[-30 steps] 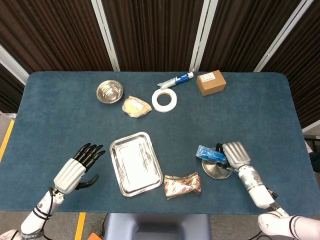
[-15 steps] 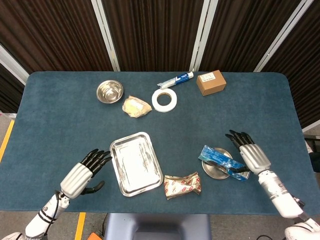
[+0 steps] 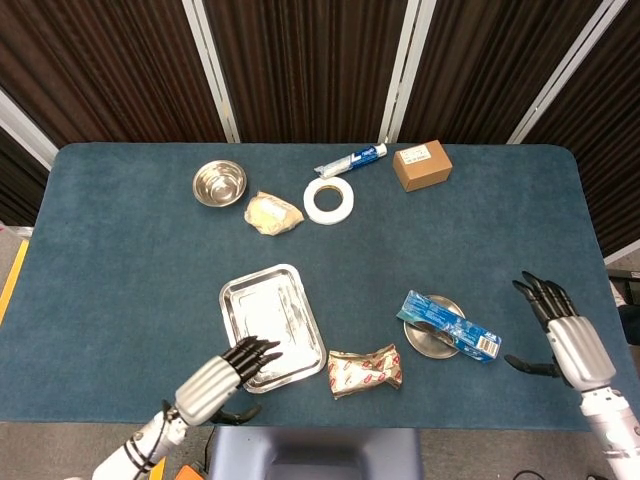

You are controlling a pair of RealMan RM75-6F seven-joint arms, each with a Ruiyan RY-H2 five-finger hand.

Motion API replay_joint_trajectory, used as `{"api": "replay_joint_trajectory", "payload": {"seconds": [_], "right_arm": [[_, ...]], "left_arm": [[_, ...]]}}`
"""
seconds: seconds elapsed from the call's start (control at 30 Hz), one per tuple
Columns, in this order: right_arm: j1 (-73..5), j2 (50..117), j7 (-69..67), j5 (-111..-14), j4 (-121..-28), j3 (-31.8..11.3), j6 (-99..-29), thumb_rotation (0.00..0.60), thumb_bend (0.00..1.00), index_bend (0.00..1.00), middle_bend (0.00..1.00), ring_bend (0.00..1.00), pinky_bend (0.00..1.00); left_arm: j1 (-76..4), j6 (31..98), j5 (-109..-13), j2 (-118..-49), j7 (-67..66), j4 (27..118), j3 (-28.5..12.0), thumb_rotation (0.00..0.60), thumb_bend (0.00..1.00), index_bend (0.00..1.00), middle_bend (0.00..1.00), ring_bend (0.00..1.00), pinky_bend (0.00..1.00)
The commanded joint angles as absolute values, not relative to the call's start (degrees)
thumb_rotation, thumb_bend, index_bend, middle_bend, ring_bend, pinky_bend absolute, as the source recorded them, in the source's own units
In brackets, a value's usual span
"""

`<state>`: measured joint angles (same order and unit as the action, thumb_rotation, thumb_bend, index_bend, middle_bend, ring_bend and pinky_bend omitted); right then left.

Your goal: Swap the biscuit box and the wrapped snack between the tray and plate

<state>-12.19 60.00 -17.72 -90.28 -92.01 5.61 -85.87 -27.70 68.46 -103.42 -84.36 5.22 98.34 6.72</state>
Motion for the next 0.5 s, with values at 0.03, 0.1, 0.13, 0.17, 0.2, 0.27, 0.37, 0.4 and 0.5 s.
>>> {"api": "replay_joint_trajectory", "payload": {"seconds": [0.03, 0.1, 0.13, 0.17, 0.2, 0.27, 0.37, 0.4, 0.5], "right_arm": [[-12.52, 58.32, -19.64, -88.83, -92.01, 5.34, -83.26, 0.6, 0.19, 0.0, 0.0, 0.0, 0.06], [-12.56, 57.84, -20.56, -88.44, -91.72, 4.81, -82.65, 0.6, 0.19, 0.0, 0.0, 0.0, 0.06], [-12.59, 57.65, -21.19, -88.44, -91.59, 4.67, -82.36, 0.6, 0.19, 0.0, 0.0, 0.0, 0.06], [-12.65, 57.46, -21.9, -88.49, -91.42, 4.56, -82.02, 0.6, 0.19, 0.0, 0.0, 0.0, 0.06], [-12.76, 57.21, -22.74, -88.61, -91.14, 4.52, -81.43, 0.6, 0.19, 0.0, 0.0, 0.0, 0.06], [-12.9, 56.8, -23.86, -88.85, -90.86, 4.44, -80.58, 0.6, 0.19, 0.0, 0.0, 0.0, 0.06], [-12.91, 56.31, -25.05, -89.26, -90.6, 4.31, -79.89, 0.6, 0.19, 0.0, 0.0, 0.0, 0.06], [-12.88, 56.21, -25.34, -89.25, -90.55, 4.2, -79.77, 0.6, 0.19, 0.0, 0.0, 0.0, 0.06], [-12.72, 55.95, -26.17, -89.17, -90.39, 3.86, -79.41, 0.6, 0.19, 0.0, 0.0, 0.0, 0.06]], "left_arm": [[-31.17, 60.2, -97.6, -92.53, -0.34, 99.26, 3.23, 0.6, 0.38, 0.0, 0.0, 0.0, 0.0], [-31.96, 58.31, -95.67, -96.41, -2.25, 98.52, 1.99, 0.6, 0.38, 0.0, 0.0, 0.0, 0.0], [-32.35, 57.62, -95.14, -98.05, -3.23, 97.88, 1.52, 0.6, 0.38, 0.0, 0.0, 0.0, 0.0], [-32.77, 56.94, -94.58, -99.6, -4.26, 97.1, 0.99, 0.6, 0.38, 0.0, 0.0, 0.0, 0.0], [-33.31, 56.17, -93.78, -101.68, -5.57, 96.04, 0.21, 0.6, 0.39, 0.0, 0.0, 0.0, 0.0], [-34.25, 55.33, -92.7, -105.16, -7.89, 93.56, -1.27, 0.6, 0.39, 0.0, 0.0, 0.0, 0.0], [-35.49, 54.47, -91.21, -109.38, -9.6, 89.7, -3.04, 0.6, 0.38, 0.0, 0.0, 0.0, 0.0], [-35.86, 54.13, -90.75, -110.35, -9.57, 88.73, -3.44, 0.6, 0.38, 0.0, 0.0, 0.0, 0.0], [-37.42, 53.21, -90.38, -112.93, -9.46, 84.88, -4.44, 0.6, 0.38, 0.0, 0.0, 0.0, 0.0]]}}
